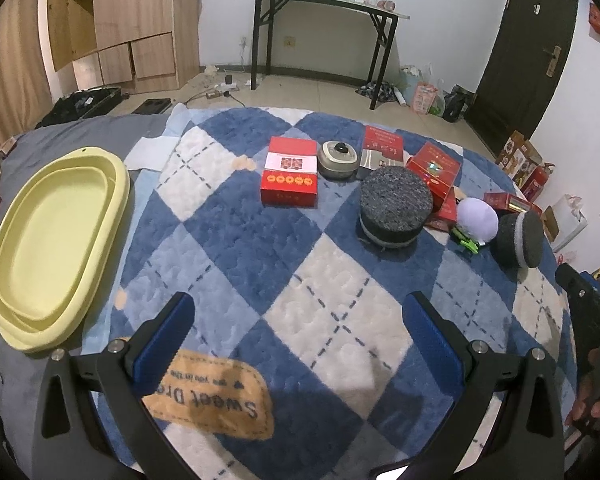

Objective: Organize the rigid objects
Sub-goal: 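Grasp the red box with the left tool while the right tool grasps a black foam disc, then carry the red box and foam disc to the yellow tray and release both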

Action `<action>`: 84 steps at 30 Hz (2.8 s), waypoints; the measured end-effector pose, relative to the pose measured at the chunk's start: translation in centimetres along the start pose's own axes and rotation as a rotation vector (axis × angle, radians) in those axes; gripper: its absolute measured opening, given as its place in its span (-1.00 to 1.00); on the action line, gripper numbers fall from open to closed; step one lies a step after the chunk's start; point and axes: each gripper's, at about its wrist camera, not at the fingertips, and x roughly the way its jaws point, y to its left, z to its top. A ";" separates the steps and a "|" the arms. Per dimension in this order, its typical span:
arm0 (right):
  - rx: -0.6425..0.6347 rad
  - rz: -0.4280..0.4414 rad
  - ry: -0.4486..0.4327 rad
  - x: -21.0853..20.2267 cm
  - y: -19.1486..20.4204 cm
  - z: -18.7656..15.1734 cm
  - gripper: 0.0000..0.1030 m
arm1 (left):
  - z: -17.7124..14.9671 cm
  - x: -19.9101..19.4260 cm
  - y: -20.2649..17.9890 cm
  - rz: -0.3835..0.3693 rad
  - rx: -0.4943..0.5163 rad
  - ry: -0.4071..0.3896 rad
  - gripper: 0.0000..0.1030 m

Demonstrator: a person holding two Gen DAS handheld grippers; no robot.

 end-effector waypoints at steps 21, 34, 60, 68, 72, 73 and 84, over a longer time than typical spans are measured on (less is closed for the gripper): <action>-0.092 -0.089 0.025 10.5 0.7 2.0 0.99 | 10.5 15.9 1.9 0.002 0.033 0.164 1.00; 0.019 -0.018 0.085 13.1 -1.8 3.1 0.32 | 9.7 15.7 2.6 0.067 -0.016 0.108 0.14; -0.038 0.030 0.038 -0.5 -1.6 1.1 0.31 | 3.4 -6.7 3.8 0.034 0.056 -0.032 0.14; -0.042 0.008 0.125 0.9 -0.5 -1.0 0.31 | 1.1 -5.4 4.5 0.047 0.033 -0.046 0.14; -0.037 0.011 0.125 1.4 -0.4 -0.5 0.31 | 1.6 -5.1 5.0 0.032 -0.007 -0.056 0.14; -0.033 0.010 0.127 1.4 -0.4 -0.5 0.31 | 1.7 -5.3 5.0 0.034 -0.009 -0.066 0.14; -0.092 0.024 0.108 2.6 1.2 -0.6 0.31 | 3.2 -6.2 7.5 0.035 -0.009 -0.078 0.14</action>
